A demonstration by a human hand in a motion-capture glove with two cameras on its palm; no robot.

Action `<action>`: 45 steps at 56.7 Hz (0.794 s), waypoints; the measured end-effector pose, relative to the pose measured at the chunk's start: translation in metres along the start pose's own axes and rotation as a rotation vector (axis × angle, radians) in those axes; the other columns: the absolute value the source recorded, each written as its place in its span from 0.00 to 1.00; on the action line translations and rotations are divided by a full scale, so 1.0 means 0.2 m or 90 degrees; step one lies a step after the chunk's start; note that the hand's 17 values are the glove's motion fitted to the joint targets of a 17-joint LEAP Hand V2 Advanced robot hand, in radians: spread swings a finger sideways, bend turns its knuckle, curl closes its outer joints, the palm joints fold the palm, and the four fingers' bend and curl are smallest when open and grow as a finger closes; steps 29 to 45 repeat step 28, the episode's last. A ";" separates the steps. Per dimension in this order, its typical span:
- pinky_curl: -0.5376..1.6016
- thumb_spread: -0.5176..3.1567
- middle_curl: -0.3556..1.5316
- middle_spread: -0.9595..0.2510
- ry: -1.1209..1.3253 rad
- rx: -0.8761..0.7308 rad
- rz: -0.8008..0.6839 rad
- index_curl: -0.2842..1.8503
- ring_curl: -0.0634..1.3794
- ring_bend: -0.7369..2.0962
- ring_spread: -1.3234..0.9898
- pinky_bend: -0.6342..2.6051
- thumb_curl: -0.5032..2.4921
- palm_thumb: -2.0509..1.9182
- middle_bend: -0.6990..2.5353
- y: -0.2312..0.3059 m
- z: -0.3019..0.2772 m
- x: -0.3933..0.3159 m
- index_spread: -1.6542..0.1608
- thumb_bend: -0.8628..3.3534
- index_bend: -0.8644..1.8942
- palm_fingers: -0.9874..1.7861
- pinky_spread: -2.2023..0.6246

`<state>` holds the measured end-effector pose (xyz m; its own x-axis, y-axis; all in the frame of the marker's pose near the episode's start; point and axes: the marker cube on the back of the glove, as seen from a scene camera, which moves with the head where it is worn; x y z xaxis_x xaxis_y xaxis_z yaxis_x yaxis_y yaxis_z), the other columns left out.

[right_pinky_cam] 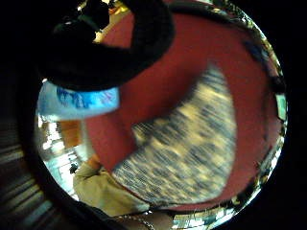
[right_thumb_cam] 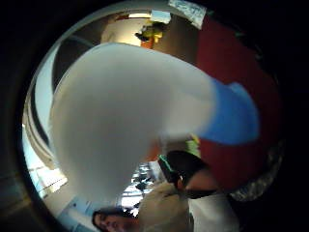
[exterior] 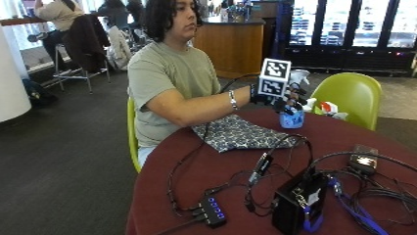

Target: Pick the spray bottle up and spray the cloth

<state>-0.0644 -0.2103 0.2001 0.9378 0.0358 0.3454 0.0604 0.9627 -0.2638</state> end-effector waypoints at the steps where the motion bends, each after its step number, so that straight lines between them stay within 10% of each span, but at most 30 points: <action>1: 0.45 0.36 0.41 0.74 0.031 0.005 0.006 0.33 0.34 0.45 0.52 0.36 0.37 0.65 0.31 0.03 -0.02 0.00 0.73 0.19 0.32 0.48 0.80; 20: 0.43 0.38 0.38 0.80 0.384 -0.011 0.071 0.27 0.26 0.39 0.55 0.36 0.32 0.64 0.28 0.58 -0.30 -0.04 0.70 0.20 0.36 0.43 0.86; 45: 0.42 0.39 0.37 0.81 0.357 -0.033 0.058 0.26 0.26 0.39 0.56 0.37 0.31 0.64 0.27 0.68 -0.33 -0.06 0.70 0.20 0.36 0.42 0.86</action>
